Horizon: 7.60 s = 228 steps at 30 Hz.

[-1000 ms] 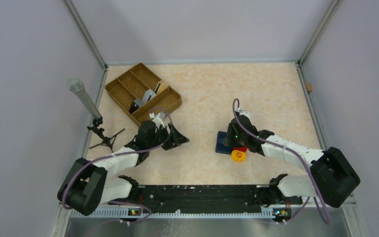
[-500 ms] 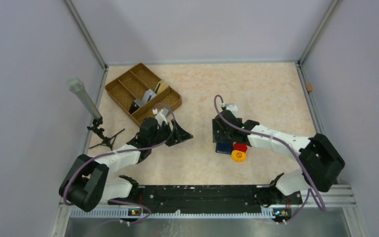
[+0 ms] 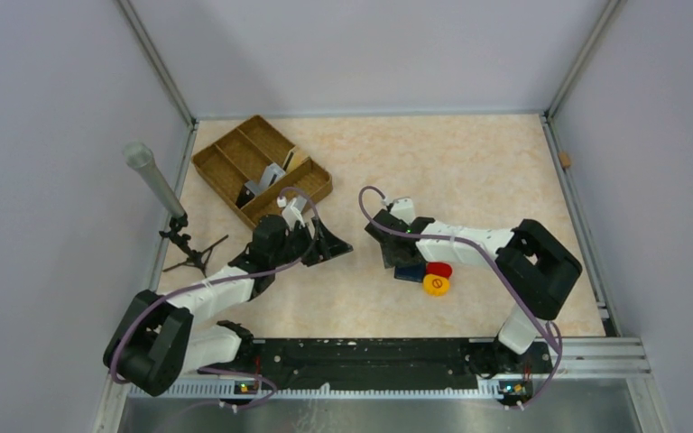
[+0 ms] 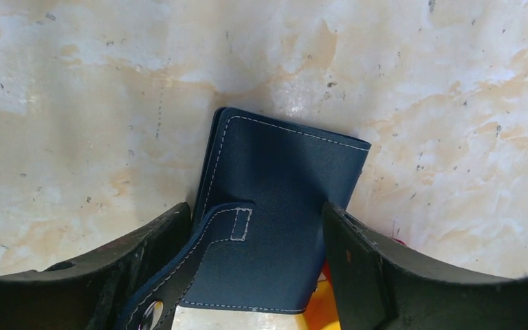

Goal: Put the credit cards into the card holder
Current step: Open the card holder at the center of the board.

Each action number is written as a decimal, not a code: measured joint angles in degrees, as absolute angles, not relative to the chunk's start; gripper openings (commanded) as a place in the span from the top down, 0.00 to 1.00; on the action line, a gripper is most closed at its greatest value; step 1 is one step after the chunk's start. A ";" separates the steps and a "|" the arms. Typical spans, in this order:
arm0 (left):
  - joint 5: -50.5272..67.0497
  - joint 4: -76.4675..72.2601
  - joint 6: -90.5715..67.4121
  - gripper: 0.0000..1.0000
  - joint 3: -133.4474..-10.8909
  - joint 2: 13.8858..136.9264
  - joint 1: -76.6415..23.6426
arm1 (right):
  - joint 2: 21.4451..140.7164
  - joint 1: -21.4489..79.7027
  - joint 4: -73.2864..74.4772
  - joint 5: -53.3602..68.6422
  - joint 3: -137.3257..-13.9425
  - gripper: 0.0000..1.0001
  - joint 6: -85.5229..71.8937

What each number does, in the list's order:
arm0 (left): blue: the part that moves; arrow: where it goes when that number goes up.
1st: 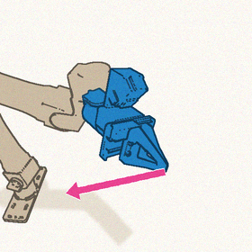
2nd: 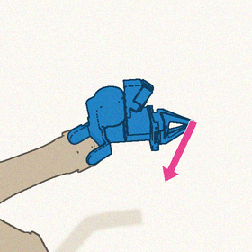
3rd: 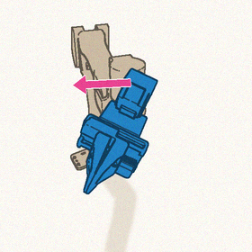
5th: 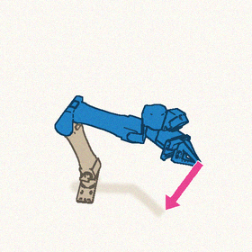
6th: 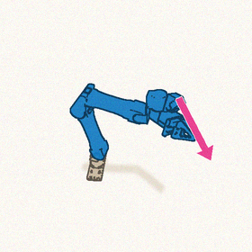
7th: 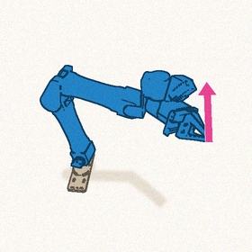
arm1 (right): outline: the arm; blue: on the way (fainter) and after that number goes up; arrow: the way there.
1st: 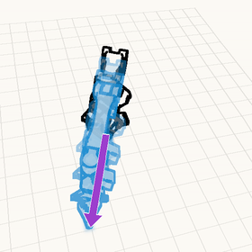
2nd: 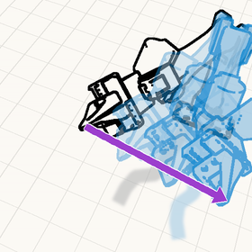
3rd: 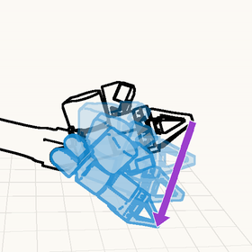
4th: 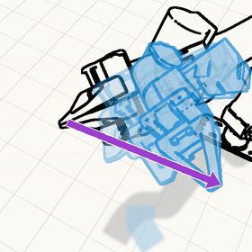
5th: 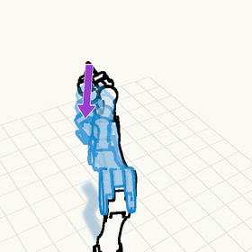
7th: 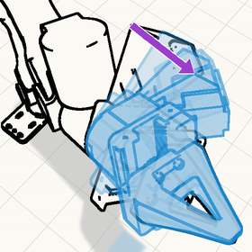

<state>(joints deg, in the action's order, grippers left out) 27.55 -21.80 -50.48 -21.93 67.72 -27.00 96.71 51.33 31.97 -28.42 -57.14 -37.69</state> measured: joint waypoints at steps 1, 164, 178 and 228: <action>27.55 -21.78 -50.43 0.27 -21.93 67.72 -27.00 | 96.75 51.33 32.21 -28.75 -57.17 0.46 -37.78; 18.39 12.32 -45.52 1.00 -32.77 66.04 -29.69 | 90.63 61.01 -14.13 -6.42 -41.80 0.45 -34.81; 17.43 10.48 -45.47 0.98 -31.42 66.41 -29.69 | 94.21 61.08 -5.39 -17.63 -43.94 0.64 -43.90; 18.15 3.31 -46.94 0.74 -26.68 64.12 -29.71 | 89.80 61.39 -5.43 -8.56 -48.38 0.77 -45.67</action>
<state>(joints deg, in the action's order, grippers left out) 18.15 3.31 -46.94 -26.68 64.12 -29.71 89.80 61.39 -5.43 -8.56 -48.38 -45.67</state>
